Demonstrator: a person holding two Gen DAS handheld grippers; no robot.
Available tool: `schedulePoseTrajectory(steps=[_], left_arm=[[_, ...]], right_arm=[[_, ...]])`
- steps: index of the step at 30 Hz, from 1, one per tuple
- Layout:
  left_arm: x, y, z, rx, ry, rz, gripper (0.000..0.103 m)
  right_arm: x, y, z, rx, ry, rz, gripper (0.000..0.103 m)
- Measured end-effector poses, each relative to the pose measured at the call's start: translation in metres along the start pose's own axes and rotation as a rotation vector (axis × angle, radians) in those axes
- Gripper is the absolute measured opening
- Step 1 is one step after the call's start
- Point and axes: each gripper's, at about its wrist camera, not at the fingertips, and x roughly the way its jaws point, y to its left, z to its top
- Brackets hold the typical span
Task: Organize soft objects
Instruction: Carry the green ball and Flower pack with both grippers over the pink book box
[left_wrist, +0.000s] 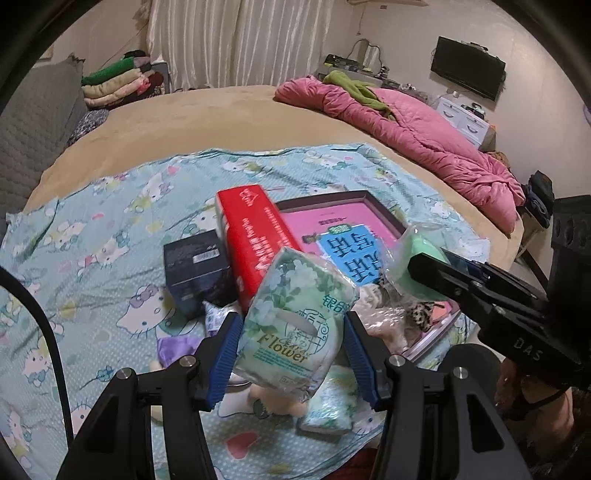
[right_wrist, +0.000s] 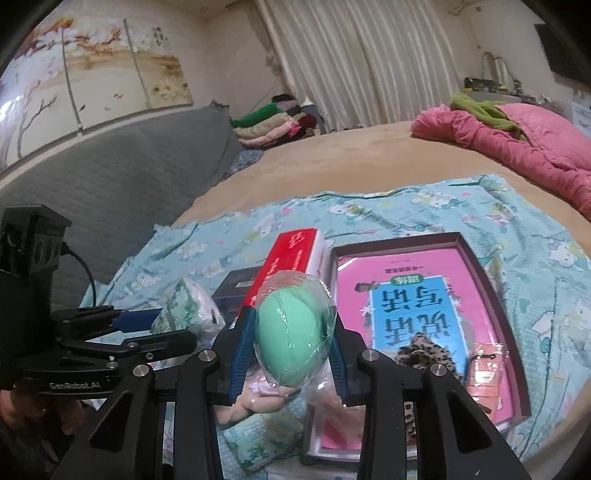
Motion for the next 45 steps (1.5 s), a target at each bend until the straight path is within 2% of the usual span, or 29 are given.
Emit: schedulePoseTrajectory(steps=[5,8,14,18,23,29,45], left_arm=[[-0.001,-0.018,0.01,0.023,-0.005,-0.015,0.056],[0.001,-0.029,0.015,0.039,-0.004,-0.028,0.056],[0.008,-0.054,0.023,0.079,-0.001,-0.051,0.056],[0.015,-0.07,0.027,0.106,0.009,-0.066,0.056],[0.029,-0.086,0.033,0.135,0.024,-0.084,0.056],[0.051,-0.095,0.038,0.126,0.056,-0.093,0.056],[0.13,-0.086,0.05,0.072,0.179,-0.048,0.056]], right_arm=[[-0.015,-0.022,0.004,0.057,-0.047,-0.037,0.038],[-0.027,-0.034,0.005,0.066,-0.087,-0.098,0.038],[-0.04,-0.064,0.004,0.128,-0.119,-0.162,0.038],[-0.05,-0.082,0.003,0.187,-0.147,-0.184,0.038],[-0.057,-0.09,0.002,0.197,-0.173,-0.199,0.038],[-0.062,-0.101,0.001,0.228,-0.192,-0.211,0.039],[-0.054,-0.147,-0.02,0.361,-0.123,-0.288,0.039]])
